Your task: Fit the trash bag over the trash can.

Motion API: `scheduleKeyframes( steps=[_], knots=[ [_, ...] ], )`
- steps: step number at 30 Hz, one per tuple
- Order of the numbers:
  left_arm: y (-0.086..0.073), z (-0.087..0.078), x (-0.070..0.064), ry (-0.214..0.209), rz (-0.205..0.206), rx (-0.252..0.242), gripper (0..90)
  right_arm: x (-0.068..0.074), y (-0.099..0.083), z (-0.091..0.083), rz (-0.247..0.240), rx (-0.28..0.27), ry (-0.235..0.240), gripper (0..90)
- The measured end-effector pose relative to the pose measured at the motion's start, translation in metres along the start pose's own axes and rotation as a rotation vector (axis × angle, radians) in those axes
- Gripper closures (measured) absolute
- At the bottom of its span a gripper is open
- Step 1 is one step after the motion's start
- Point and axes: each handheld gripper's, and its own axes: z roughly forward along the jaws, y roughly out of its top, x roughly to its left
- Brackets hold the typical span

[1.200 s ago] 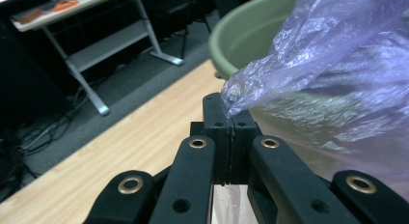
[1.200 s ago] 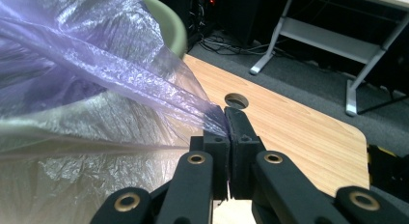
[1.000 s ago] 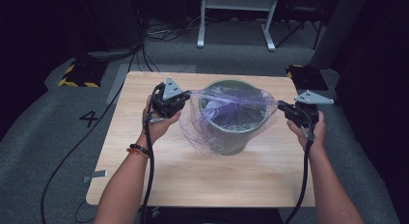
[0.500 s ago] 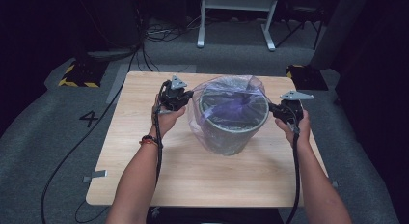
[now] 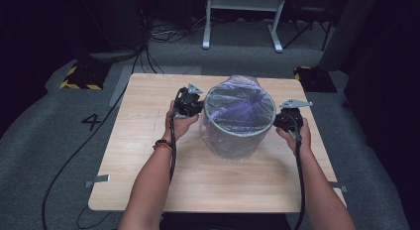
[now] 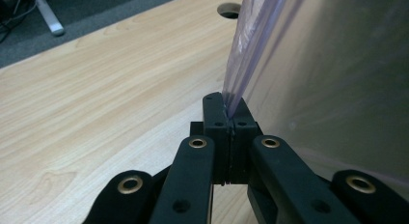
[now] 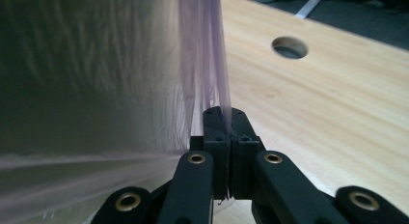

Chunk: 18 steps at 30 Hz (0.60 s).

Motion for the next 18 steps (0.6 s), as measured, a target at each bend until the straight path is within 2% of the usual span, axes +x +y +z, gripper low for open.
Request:
scheduleKeyframes(
  steps=[3,5,8,11,13,15,16,18],
  knots=[
    [-0.002,0.009,-0.002,-0.007,0.005,0.061,88.9,-0.001,-0.001,0.004,-0.002,0.026,0.008,89.3],
    [-0.005,0.014,-0.004,0.005,0.007,0.080,88.0,-0.001,-0.003,0.008,-0.004,0.049,0.009,89.3],
    [-0.012,0.012,-0.001,-0.003,-0.007,0.060,82.9,0.000,-0.008,0.009,-0.006,0.051,0.009,89.1],
    [-0.021,0.006,0.004,0.000,-0.016,0.049,83.4,-0.002,-0.014,0.005,0.006,0.045,0.010,89.1],
    [-0.027,-0.002,0.007,0.005,-0.022,0.015,76.4,-0.003,-0.019,0.002,0.011,0.048,0.020,87.7],
    [-0.032,-0.012,0.008,0.035,-0.031,-0.004,62.4,-0.002,-0.024,-0.001,0.000,0.053,0.016,81.4],
    [-0.035,-0.018,0.007,0.036,-0.029,-0.016,57.4,-0.002,-0.026,-0.003,-0.024,0.053,0.013,74.4],
    [-0.042,-0.030,0.004,0.067,0.000,-0.046,45.9,0.001,-0.029,-0.007,-0.073,0.054,-0.009,67.5]
  ],
)
